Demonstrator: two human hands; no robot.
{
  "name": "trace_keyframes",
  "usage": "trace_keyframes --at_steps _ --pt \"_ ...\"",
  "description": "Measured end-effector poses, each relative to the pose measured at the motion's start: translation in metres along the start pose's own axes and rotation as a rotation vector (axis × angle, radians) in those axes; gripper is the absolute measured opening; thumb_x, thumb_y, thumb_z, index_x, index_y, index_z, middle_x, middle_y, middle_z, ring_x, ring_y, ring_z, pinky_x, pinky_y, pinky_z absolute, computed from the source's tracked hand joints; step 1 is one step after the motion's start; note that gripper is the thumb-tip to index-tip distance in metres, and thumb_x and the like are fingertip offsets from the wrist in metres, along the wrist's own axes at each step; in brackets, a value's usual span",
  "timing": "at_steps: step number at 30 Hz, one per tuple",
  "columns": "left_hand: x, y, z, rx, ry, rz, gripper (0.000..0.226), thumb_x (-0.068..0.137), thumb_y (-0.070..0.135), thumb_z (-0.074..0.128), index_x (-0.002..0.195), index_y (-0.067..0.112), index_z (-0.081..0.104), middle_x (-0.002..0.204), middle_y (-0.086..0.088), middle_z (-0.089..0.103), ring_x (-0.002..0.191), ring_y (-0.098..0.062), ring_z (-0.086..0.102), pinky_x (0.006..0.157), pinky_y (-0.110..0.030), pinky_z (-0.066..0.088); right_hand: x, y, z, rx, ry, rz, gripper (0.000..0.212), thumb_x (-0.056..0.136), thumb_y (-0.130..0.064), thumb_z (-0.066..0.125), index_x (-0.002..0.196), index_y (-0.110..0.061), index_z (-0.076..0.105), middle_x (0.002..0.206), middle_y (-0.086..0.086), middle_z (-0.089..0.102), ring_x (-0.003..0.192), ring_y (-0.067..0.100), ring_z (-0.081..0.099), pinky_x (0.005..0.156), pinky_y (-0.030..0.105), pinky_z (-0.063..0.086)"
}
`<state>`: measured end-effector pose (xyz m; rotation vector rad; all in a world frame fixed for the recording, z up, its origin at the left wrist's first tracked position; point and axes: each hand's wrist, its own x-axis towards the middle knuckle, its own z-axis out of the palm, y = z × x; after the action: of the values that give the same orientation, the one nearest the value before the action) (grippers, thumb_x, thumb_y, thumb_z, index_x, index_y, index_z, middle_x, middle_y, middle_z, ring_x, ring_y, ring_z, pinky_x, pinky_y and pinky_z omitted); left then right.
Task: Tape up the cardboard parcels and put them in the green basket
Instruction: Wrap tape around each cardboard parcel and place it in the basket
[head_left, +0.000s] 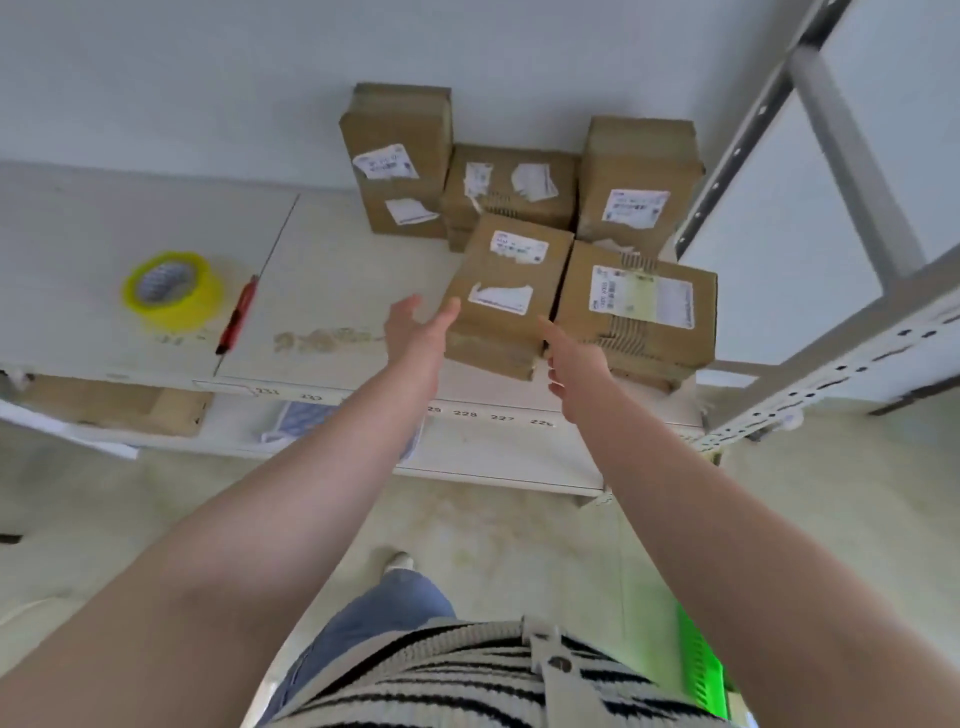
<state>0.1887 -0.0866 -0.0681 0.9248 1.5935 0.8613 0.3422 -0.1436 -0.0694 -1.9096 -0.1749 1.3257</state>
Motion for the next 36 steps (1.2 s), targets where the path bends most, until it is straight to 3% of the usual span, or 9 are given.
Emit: trace_keyframes --at_steps 3,6,12,16,20,23,28,31,36 --pt "0.036 0.013 -0.007 0.177 -0.202 -0.009 0.076 0.088 0.050 0.068 0.150 0.020 0.036 0.153 -0.001 0.040 0.137 -0.025 0.040 0.100 -0.034 0.034 -0.001 0.000 0.034 0.040 0.100 0.020 0.054 0.082 -0.061 0.065 0.101 -0.014 0.047 0.081 -0.001 0.049 0.067 0.016 0.046 0.051 0.029 0.038" --pt "0.054 0.021 -0.010 0.265 -0.442 0.033 0.060 0.091 0.052 0.062 0.139 0.017 0.050 0.134 0.001 0.058 0.120 -0.021 0.055 0.089 -0.032 0.037 -0.003 0.006 0.058 0.037 0.197 0.007 0.042 0.088 -0.056 0.061 0.080 -0.017 0.045 0.070 0.000 0.044 0.055 0.016 0.040 0.042 0.022 0.030" --pt "0.073 0.016 -0.037 0.416 -0.332 -0.073 0.087 0.072 0.075 0.065 0.138 0.020 0.050 0.139 -0.003 0.049 0.115 -0.027 0.055 0.086 -0.038 0.048 -0.026 0.023 0.088 0.015 0.241 -0.136 0.032 0.095 -0.034 0.059 0.067 -0.020 0.053 0.047 -0.011 0.044 0.051 0.014 0.035 0.043 0.024 0.027" --pt "0.081 0.016 -0.062 0.333 -0.129 -0.073 0.086 0.071 0.067 0.074 0.129 0.012 0.040 0.132 -0.007 0.046 0.095 -0.024 0.048 0.073 -0.034 0.040 -0.051 0.032 0.109 -0.013 0.130 -0.298 0.004 0.091 -0.023 0.067 0.089 -0.021 0.068 0.077 -0.010 0.068 0.070 0.006 0.057 0.058 0.018 0.041" --pt "0.097 0.023 -0.092 0.228 -0.045 0.003 0.066 0.075 0.053 0.079 0.107 0.016 0.035 0.107 0.001 0.055 0.094 -0.025 0.057 0.074 -0.032 0.040 -0.050 0.014 0.129 -0.012 0.058 -0.297 0.033 0.087 -0.041 0.070 0.107 -0.015 0.064 0.103 0.000 0.066 0.093 0.012 0.059 0.072 0.024 0.042" --pt "0.107 0.029 -0.114 0.190 0.041 0.009 0.064 0.075 0.050 0.080 0.106 0.015 0.035 0.099 0.005 0.054 0.082 -0.020 0.053 0.071 -0.032 0.040 -0.030 -0.020 0.150 0.015 -0.033 -0.234 0.049 0.083 -0.056 0.067 0.115 -0.021 0.055 0.107 -0.007 0.059 0.091 0.005 0.053 0.081 0.028 0.042" --pt "0.121 0.041 -0.151 0.074 0.143 -0.008 0.067 0.074 0.052 0.081 0.113 0.011 0.045 0.092 0.007 0.057 0.078 -0.013 0.056 0.067 -0.027 0.043 -0.005 -0.054 0.191 -0.059 -0.281 -0.225 0.074 0.078 -0.064 0.067 0.138 -0.025 0.046 0.127 0.000 0.057 0.117 0.019 0.055 0.104 0.042 0.043" --pt "0.128 0.052 -0.176 -0.003 0.085 -0.034 0.064 0.076 0.055 0.078 0.116 0.011 0.054 0.100 0.004 0.065 0.089 -0.015 0.062 0.068 -0.026 0.046 0.001 -0.066 0.203 0.027 -0.468 -0.187 0.062 0.084 -0.059 0.064 0.131 -0.019 0.058 0.115 0.003 0.070 0.103 0.020 0.067 0.087 0.036 0.052" --pt "0.132 0.054 -0.205 -0.141 -0.128 -0.135 0.055 0.086 0.056 0.065 0.116 0.011 0.059 0.109 -0.005 0.071 0.099 -0.021 0.068 0.082 -0.036 0.055 -0.006 -0.083 0.217 0.159 -0.743 -0.112 0.045 0.090 -0.047 0.061 0.124 -0.017 0.063 0.120 0.007 0.070 0.111 0.025 0.067 0.093 0.043 0.054"
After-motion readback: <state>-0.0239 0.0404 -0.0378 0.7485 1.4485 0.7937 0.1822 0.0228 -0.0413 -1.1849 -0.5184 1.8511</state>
